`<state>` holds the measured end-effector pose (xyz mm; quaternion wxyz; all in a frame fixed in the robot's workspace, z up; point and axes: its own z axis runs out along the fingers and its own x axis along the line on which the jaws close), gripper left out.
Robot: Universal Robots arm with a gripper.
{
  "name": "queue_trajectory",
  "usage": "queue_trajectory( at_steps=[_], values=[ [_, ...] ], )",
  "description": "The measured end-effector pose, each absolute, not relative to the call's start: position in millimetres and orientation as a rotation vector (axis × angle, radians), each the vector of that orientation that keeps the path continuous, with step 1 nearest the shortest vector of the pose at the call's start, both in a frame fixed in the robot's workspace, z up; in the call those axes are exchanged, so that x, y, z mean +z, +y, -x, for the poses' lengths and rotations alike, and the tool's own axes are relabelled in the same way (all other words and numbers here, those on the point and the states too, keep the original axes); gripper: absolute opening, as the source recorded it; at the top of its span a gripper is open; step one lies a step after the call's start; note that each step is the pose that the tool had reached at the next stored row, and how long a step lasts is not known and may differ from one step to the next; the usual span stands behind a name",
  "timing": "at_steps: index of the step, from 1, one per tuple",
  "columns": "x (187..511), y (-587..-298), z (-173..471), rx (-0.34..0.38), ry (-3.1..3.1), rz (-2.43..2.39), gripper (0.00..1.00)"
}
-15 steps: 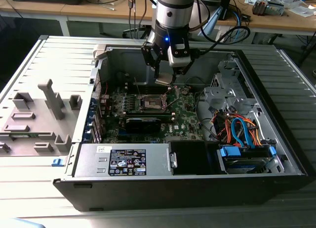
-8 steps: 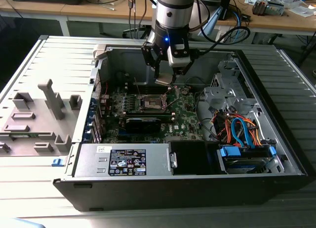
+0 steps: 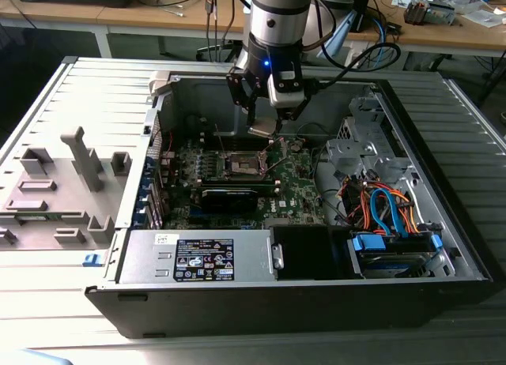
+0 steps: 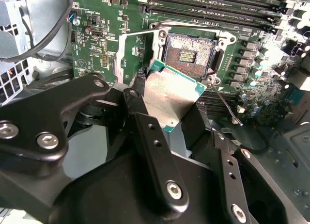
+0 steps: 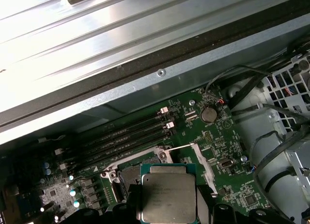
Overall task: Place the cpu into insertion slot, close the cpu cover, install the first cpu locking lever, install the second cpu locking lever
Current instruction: 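Place the cpu into insertion slot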
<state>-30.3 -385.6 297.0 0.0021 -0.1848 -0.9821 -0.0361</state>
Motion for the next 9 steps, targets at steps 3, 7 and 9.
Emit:
queue_trajectory(
  at_steps=[3,7,9],
  values=[
    [296.9,-385.6,30.3,-0.113,-3.081,0.583,0.54],
    [296.7,-385.6,30.3,-0.113,-3.08,0.588,0.54],
    [296.7,-385.6,30.3,-0.113,-3.079,0.591,0.54]
  ],
)
